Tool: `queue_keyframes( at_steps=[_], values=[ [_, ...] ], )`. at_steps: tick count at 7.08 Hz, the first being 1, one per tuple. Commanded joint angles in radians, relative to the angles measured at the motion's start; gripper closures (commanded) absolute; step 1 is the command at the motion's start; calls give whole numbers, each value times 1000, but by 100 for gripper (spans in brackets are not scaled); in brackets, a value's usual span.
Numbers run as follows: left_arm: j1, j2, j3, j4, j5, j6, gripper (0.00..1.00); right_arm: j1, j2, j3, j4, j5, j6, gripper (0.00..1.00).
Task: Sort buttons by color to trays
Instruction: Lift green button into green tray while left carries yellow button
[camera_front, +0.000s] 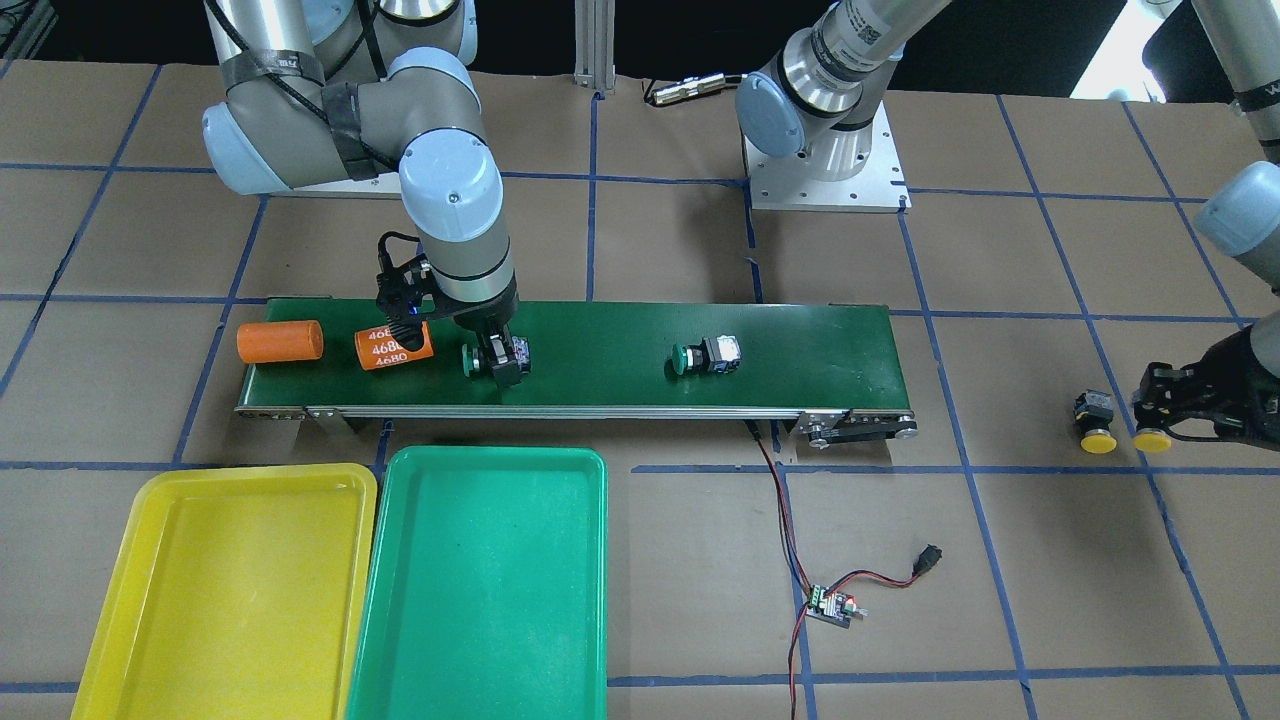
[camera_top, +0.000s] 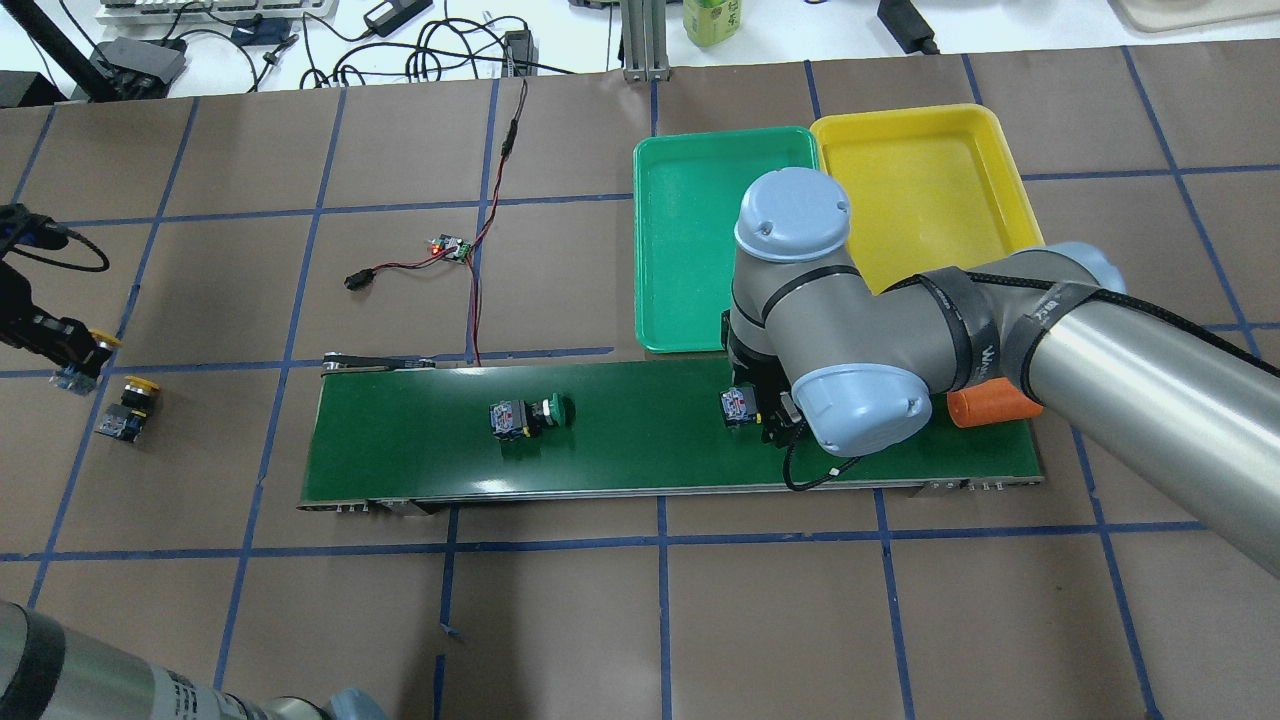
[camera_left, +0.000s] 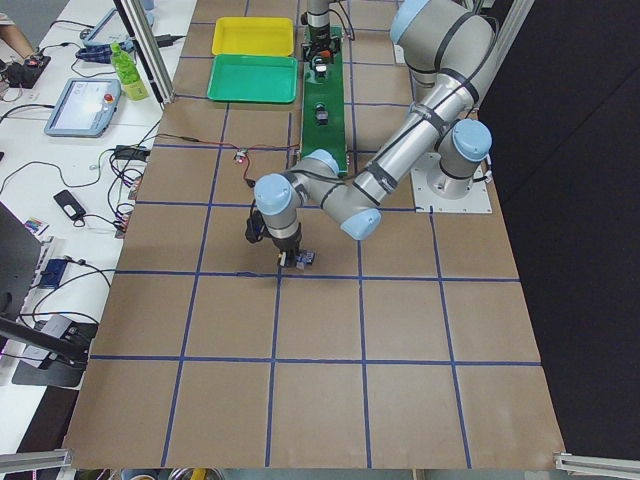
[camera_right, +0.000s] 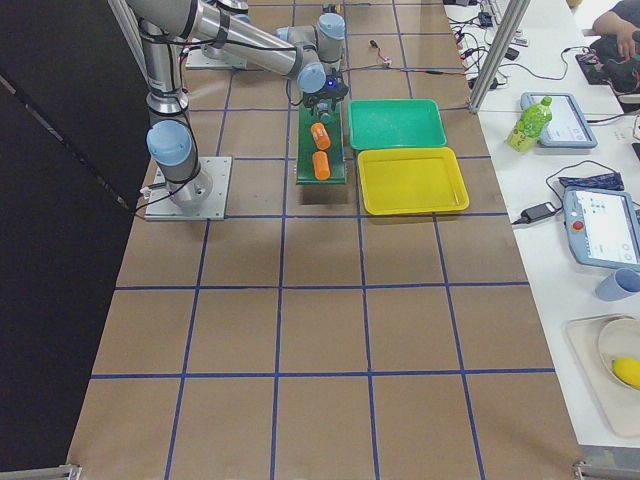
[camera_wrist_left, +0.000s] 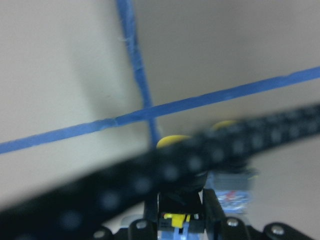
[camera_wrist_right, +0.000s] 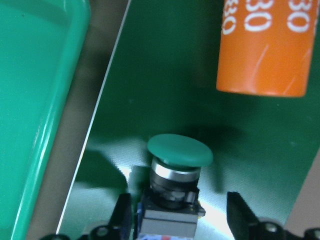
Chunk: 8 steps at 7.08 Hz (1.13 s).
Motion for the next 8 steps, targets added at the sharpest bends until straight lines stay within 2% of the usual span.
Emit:
queue_keyframes(
  at_steps=[1, 3, 5, 7, 8],
  values=[
    [-197, 136, -21, -139, -118, -205, 100, -3, -6, 5, -2, 3, -18, 100],
    [-369, 227, -127, -136, -125, -347, 100, -6, -24, -23, -10, 3, -46, 100],
    [-489, 261, -226, -112, -122, -566, 100, -35, -8, -133, -16, -10, -109, 100],
    [-566, 239, -263, -89, -117, -772, 100, -43, 133, -283, -25, -13, -164, 100],
    [-581, 221, -268, -49, -113, -803, 99, -45, 214, -349, -80, -14, -181, 100]
  ],
)
